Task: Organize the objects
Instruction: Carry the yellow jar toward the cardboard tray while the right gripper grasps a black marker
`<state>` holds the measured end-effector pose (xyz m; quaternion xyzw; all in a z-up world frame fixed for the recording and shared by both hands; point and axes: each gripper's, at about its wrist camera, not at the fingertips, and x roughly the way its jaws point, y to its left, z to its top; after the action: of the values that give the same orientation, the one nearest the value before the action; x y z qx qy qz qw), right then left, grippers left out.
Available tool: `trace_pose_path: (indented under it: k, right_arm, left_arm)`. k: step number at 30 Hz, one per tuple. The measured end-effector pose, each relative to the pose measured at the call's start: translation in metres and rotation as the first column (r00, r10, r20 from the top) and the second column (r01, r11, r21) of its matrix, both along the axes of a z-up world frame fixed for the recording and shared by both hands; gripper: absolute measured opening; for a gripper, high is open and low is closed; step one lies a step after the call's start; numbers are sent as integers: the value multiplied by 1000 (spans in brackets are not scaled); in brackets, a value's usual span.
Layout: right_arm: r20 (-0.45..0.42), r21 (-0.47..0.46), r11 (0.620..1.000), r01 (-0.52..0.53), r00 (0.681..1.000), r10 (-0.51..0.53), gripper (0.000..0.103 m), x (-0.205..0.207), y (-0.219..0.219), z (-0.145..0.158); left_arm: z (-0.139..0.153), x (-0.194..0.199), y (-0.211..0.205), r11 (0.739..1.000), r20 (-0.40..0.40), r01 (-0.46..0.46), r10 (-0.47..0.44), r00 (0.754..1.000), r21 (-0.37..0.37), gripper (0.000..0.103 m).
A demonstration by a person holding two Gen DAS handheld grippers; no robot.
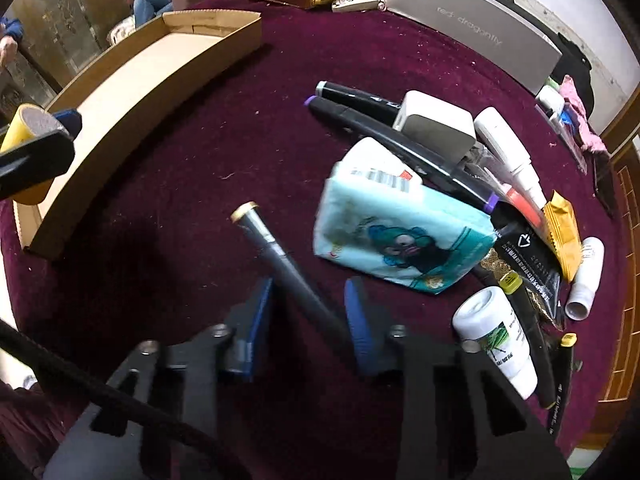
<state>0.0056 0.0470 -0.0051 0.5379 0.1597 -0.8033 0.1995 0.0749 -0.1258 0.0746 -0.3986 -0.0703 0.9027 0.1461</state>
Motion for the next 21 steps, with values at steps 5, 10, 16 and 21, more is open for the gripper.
trace_pose_path:
  k: [5,10,16,21]
  right_arm:
    - [-12,21,1000,22,1000,-21,33,-2,-4,1]
    - [25,-62,993,105,994,-103,12,4,7,4]
    - [78,-268,945,188,982,-173,12,21,24,20]
    - [98,-459,870,179,984,-151,13,36,25,57]
  left_arm:
    - [0,4,-5,1000,3,-9,9,1000,4,34]
    - [7,14,-14,1000,-19,-29,29,999,-1,34]
    - [18,26,-27,998,-41,-58,57,998,-24,35]
    - [33,30,-47,995,-65,-94,91,994,-41,35]
